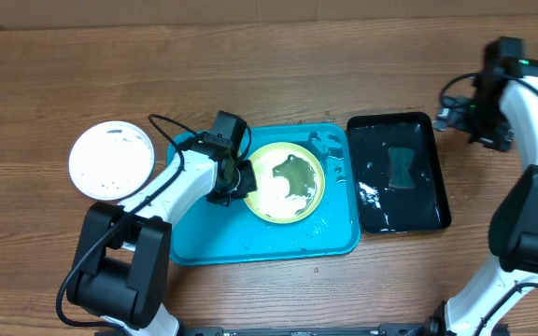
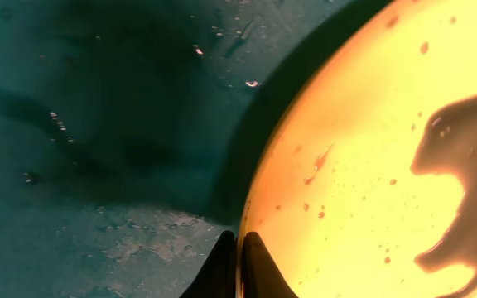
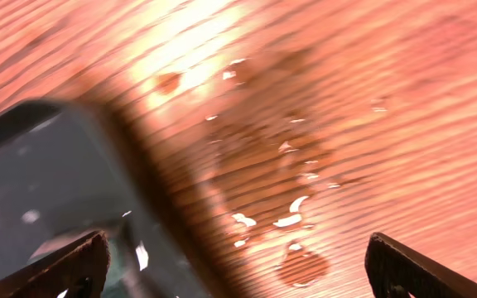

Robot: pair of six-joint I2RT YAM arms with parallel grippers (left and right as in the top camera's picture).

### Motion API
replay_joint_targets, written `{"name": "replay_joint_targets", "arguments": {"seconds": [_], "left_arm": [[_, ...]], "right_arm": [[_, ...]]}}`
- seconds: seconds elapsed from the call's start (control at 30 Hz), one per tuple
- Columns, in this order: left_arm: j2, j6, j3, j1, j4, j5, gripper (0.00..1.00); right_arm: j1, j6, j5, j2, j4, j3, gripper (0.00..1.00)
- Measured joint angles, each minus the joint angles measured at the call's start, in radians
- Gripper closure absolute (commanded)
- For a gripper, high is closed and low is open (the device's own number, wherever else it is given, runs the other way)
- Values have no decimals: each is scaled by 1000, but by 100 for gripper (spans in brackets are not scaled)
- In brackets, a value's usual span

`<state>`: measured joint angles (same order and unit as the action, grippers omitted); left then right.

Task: Clean dirty plates on tray and stack at the side

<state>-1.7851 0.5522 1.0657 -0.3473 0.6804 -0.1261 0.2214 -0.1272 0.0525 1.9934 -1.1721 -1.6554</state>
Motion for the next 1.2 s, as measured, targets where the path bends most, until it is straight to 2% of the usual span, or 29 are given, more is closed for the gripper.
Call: {"name": "replay_joint_targets", "arguments": {"seconds": [0.23,0.4,0.77,0.97,1.2], "left_arm": [[0,0,2,-6,6,3,96],[-1,-5,41,-6,93,7,96],[-3,-9,379,-7,330,23,96],[-3,-9,505,-42,315,34,96],[-3,-12,529,-184,183,118,96]], "right_arm": [[67,-1,0,0,47,0,0],[73,-2,0,0,77,0,0],[73,-3,0,0,89,0,0],[73,-3,-1,0,87,0,0],[73,-3,-1,0,88,0,0]]}}
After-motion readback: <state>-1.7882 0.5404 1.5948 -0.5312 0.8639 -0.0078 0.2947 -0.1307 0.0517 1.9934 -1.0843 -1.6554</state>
